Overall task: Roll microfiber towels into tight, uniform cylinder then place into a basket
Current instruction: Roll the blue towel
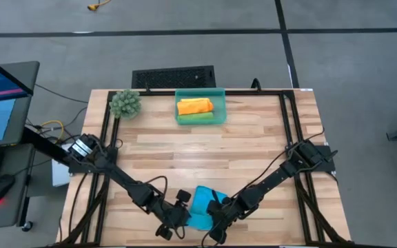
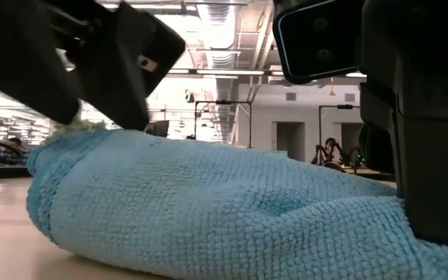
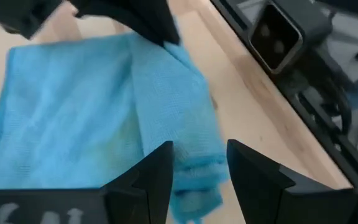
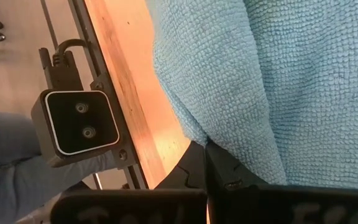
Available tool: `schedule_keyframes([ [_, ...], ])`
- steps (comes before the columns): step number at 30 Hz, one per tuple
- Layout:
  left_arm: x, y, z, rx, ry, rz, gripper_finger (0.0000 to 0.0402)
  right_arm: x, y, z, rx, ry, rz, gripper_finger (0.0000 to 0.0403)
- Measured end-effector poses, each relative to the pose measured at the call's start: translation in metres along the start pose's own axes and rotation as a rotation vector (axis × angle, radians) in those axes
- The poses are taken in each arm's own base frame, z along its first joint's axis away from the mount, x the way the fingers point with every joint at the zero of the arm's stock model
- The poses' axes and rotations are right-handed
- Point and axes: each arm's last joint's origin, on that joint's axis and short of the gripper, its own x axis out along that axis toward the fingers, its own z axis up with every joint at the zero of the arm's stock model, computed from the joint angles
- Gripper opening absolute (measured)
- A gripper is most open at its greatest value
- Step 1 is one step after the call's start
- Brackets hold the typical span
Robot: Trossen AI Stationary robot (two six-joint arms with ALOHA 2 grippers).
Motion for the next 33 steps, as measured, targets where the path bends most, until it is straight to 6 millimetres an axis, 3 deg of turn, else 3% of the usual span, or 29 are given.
schedule_keyframes([
  [13, 0.003, -0.013, -0.006, 0.037, 0.012, 0.011, 0.0143, 0.000, 0.000, 0.000, 0.000, -0.001, 0.001, 0.0004],
  [20, 0.024, -0.006, -0.017, 0.035, 0.036, 0.019, 0.0143, 0.000, 0.000, 0.000, 0.001, -0.002, 0.002, 0.0004],
  [26, 0.043, -0.002, -0.016, 0.006, 0.027, 0.026, 0.0143, 0.000, 0.000, 0.000, 0.000, 0.002, 0.004, 0.0004],
  [33, 0.046, 0.004, -0.018, -0.125, 0.048, 0.030, 0.0139, 0.000, 0.001, -0.001, -0.021, 0.023, 0.012, 0.0004],
])
